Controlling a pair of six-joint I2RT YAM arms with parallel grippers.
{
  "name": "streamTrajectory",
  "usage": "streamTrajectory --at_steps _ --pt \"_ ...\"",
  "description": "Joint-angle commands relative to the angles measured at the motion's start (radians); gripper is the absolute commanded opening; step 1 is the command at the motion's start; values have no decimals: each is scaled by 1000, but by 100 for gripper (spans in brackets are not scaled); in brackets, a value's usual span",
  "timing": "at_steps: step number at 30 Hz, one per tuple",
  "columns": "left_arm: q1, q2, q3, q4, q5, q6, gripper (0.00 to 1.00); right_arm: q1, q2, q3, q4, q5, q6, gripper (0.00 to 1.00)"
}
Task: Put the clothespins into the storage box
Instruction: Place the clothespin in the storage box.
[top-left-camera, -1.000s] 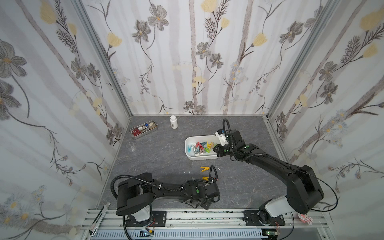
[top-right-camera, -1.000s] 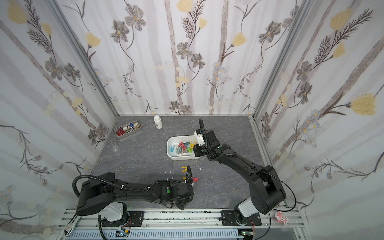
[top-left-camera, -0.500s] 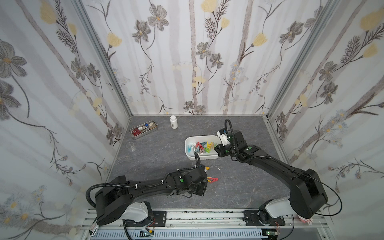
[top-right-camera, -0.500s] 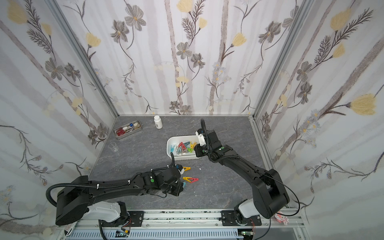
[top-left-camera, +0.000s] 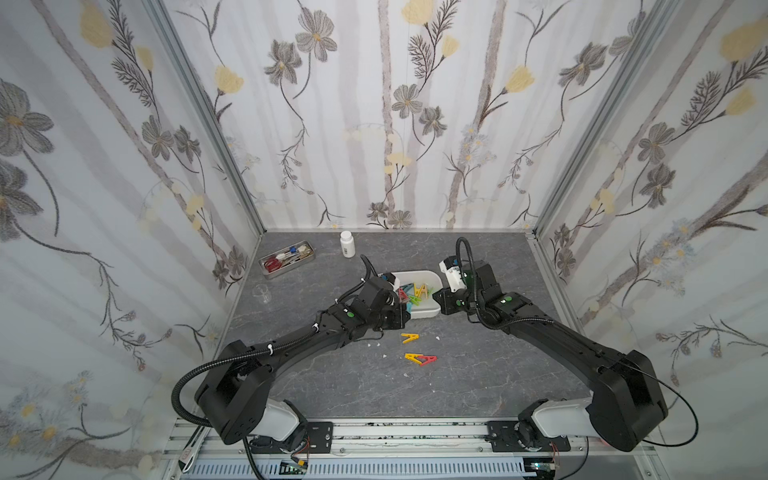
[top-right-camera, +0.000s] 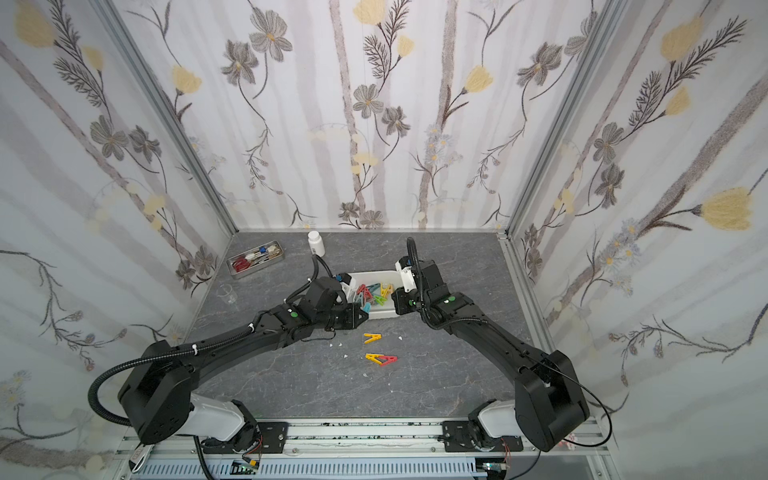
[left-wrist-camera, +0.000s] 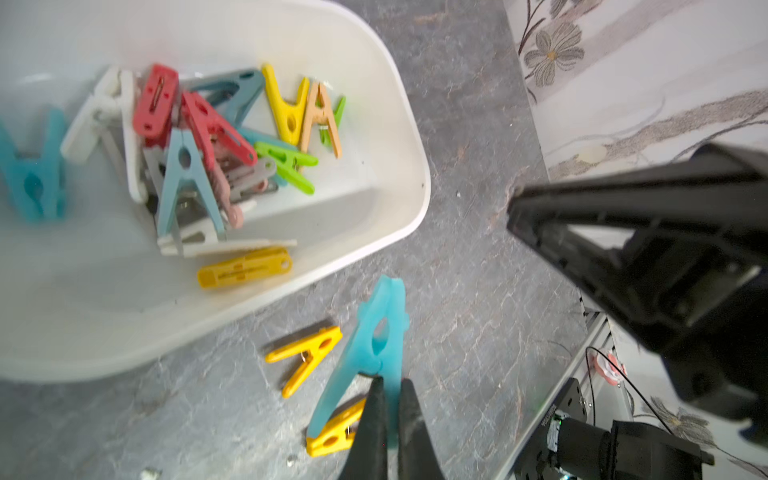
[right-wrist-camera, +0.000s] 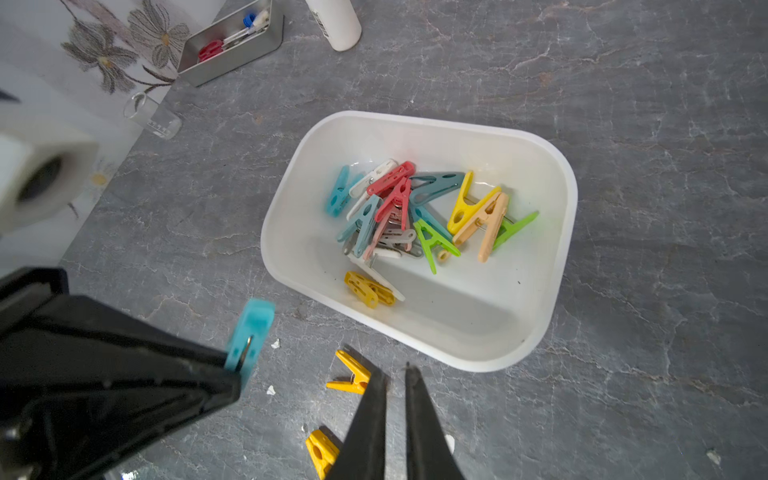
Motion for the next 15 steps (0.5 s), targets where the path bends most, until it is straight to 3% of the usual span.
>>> streamTrajectory --at_steps 1,15 --pt "18 71 66 60 30 55 3 1 -31 -31 -39 33 -9 13" --pt "62 324 279 34 37 96 4 42 -98 -131 -88 73 2 17"
